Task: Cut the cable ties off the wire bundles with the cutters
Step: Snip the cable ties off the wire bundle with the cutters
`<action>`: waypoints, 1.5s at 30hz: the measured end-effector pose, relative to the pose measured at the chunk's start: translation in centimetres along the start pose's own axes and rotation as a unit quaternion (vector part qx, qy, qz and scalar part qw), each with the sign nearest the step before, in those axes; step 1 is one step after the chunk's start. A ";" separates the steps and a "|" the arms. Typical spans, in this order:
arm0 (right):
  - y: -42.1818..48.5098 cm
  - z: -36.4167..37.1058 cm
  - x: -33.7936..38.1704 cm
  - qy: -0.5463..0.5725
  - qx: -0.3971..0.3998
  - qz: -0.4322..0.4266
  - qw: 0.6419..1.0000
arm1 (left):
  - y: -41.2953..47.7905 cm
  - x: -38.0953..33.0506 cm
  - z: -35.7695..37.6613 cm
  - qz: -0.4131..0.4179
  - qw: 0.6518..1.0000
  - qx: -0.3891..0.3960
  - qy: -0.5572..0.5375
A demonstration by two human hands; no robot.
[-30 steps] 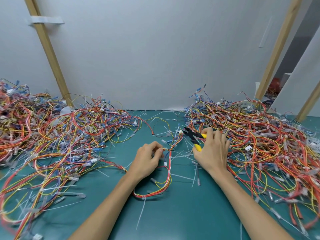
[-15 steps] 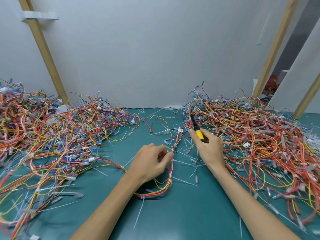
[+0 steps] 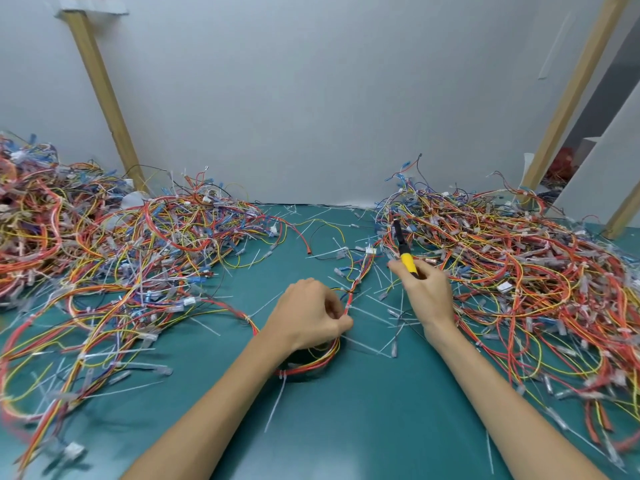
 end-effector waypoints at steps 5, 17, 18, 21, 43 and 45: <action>-0.4 0.3 0.3 0.086 0.042 -0.025 0.995 | 0.1 0.2 0.4 -0.043 0.982 -0.125 -0.136; 0.0 0.1 0.2 -0.130 0.116 -0.050 0.984 | 0.7 0.3 0.9 -0.113 0.861 -0.092 -0.486; -0.1 0.2 0.1 -0.151 0.117 -0.056 0.980 | 0.8 0.4 0.9 -0.107 0.861 -0.104 -0.486; -0.2 0.3 -0.4 -0.187 0.096 -0.101 0.972 | 1.0 0.8 1.0 -0.099 0.862 -0.138 -0.478; -1.8 1.0 1.3 -0.288 0.070 -0.285 0.912 | 1.8 1.8 0.8 -0.180 0.828 -0.132 -0.514; -1.8 1.0 1.4 -0.281 0.069 -0.282 0.915 | 1.8 1.9 0.8 -0.169 0.831 -0.123 -0.516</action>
Point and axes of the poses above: each hand's wrist, its own y-axis towards the middle knuckle, its own z-axis out of the palm, x = y × z, the point moved 1 cm from there along y, towards the middle knuckle, and after that the axes turned 2 degrees about -x, right-handed, at the moved point
